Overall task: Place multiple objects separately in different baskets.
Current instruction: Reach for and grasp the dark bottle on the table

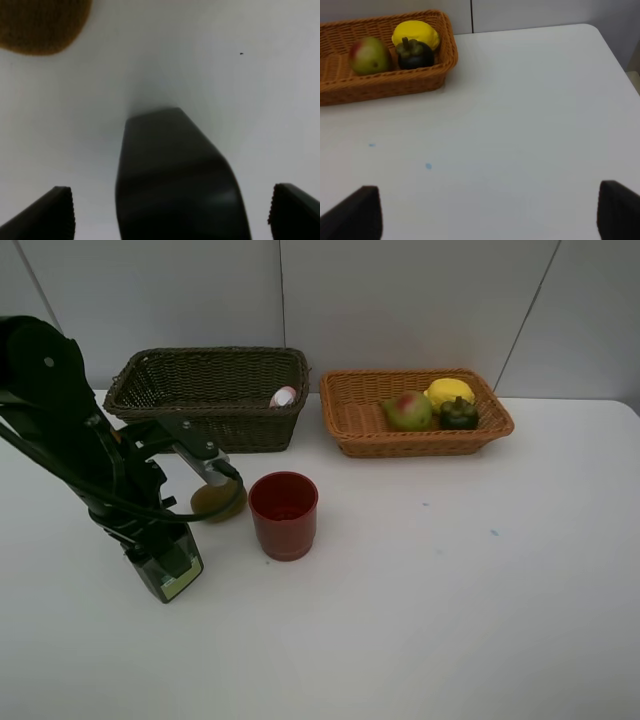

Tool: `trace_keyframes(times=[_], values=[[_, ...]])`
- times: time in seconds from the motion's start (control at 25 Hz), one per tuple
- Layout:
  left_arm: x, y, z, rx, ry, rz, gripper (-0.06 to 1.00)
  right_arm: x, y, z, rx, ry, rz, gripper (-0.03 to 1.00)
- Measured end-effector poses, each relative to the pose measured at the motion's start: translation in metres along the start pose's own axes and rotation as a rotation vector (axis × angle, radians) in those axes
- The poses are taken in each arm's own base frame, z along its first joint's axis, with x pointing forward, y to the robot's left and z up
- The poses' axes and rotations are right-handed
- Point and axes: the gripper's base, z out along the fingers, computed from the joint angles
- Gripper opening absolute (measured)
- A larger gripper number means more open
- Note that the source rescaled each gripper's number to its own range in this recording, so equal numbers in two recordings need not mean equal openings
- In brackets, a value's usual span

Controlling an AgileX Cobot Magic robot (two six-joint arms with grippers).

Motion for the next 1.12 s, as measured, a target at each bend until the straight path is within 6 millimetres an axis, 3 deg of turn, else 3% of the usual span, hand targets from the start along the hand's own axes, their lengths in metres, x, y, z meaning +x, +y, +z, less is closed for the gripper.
trace_keyframes(times=[0.16, 0.44, 1.12], values=[[-0.0016, 0.0005, -0.0009, -0.003, -0.007, 0.001, 0.94, 0.0000, 0.0000, 0.0000, 0.000, 0.000, 0.000, 0.93], [-0.0007, -0.0001, -0.0009, 0.003, 0.003, 0.000, 0.51, 0.0000, 0.0000, 0.0000, 0.000, 0.000, 0.000, 0.93], [-0.0008, 0.0001, -0.0009, 0.002, 0.002, -0.014, 0.49, 0.0000, 0.0000, 0.0000, 0.000, 0.000, 0.000, 0.93]])
